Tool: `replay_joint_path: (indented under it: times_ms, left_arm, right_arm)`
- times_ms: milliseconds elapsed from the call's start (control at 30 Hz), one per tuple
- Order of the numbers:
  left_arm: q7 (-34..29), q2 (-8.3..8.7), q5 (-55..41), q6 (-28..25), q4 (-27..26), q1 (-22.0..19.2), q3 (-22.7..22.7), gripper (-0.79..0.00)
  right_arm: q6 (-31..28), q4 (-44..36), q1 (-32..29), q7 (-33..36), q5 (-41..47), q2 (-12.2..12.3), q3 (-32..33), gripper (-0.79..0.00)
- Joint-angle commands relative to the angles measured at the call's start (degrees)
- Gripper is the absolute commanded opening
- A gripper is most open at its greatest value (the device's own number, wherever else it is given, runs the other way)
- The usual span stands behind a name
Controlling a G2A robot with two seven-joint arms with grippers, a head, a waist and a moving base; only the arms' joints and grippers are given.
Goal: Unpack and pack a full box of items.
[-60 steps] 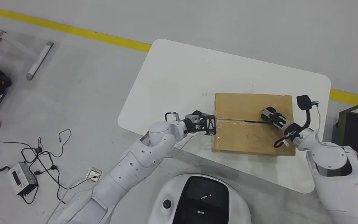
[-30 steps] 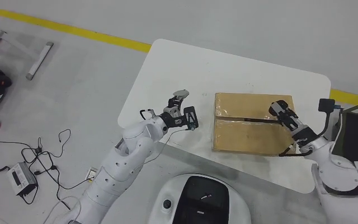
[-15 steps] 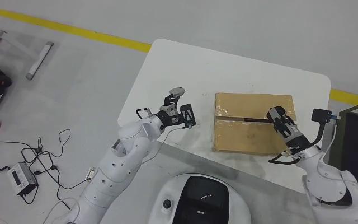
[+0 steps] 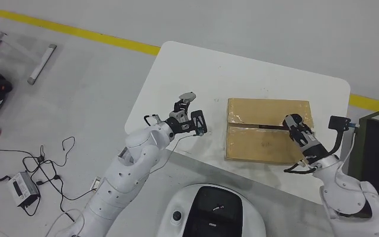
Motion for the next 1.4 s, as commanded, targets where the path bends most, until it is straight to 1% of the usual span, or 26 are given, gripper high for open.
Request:
replay_joint_path:
  times_ms: [0, 100, 200, 433, 667, 967, 1033, 1200, 1367]
  left_arm:
    - [0.03, -0.01, -0.17, 0.13, 0.05, 0.12, -0.01, 0.0]
    - [0.11, -0.02, -0.11, 1.18, 1.07, 0.39, 0.13, 0.0]
    - [0.6, -0.11, 0.52, 1.4, 2.38, -0.44, 1.01, 0.0]
    - [1.99, -0.22, 1.85, 0.65, 5.34, -2.67, 2.53, 0.0]
    - [3.06, -0.26, 1.82, 0.45, 7.39, -4.18, 2.84, 0.0]
    - [4.35, -0.06, 1.19, 0.05, 8.84, -5.17, 1.94, 0.0]
    - [4.73, -0.01, 0.95, -0.41, 9.02, -5.3, 1.85, 0.0]
    - [6.38, -0.05, -2.06, -3.7, 9.58, -6.37, 2.13, 0.0]
    - [6.29, -0.59, -5.08, -7.28, 10.17, -8.42, 4.83, 0.0]
  right_arm:
    - [0.25, -0.15, -0.46, 0.69, -0.11, 0.0, 0.25, -0.785]
    - [0.77, 0.74, -0.54, 2.86, -0.1, -0.01, 0.11, -0.785]
    - [1.53, 3.01, 0.68, 4.16, -0.2, -0.15, -1.04, -0.785]
    - [4.34, 7.86, 4.29, 3.93, -1.73, -0.66, -3.74, -0.785]
    - [6.53, 10.51, 6.47, 4.57, -2.95, -0.8, -3.2, -0.785]
    - [7.51, 13.14, 7.5, 5.4, -3.49, -0.79, -1.23, -0.785]
    - [7.68, 13.11, 7.56, 5.38, -3.56, -0.79, -0.75, -0.785]
    - [7.35, 11.9, 7.39, 5.08, -2.91, -0.86, 0.16, -0.785]
    - [6.25, 9.32, 6.08, 5.32, -3.32, -0.9, 0.46, -0.785]
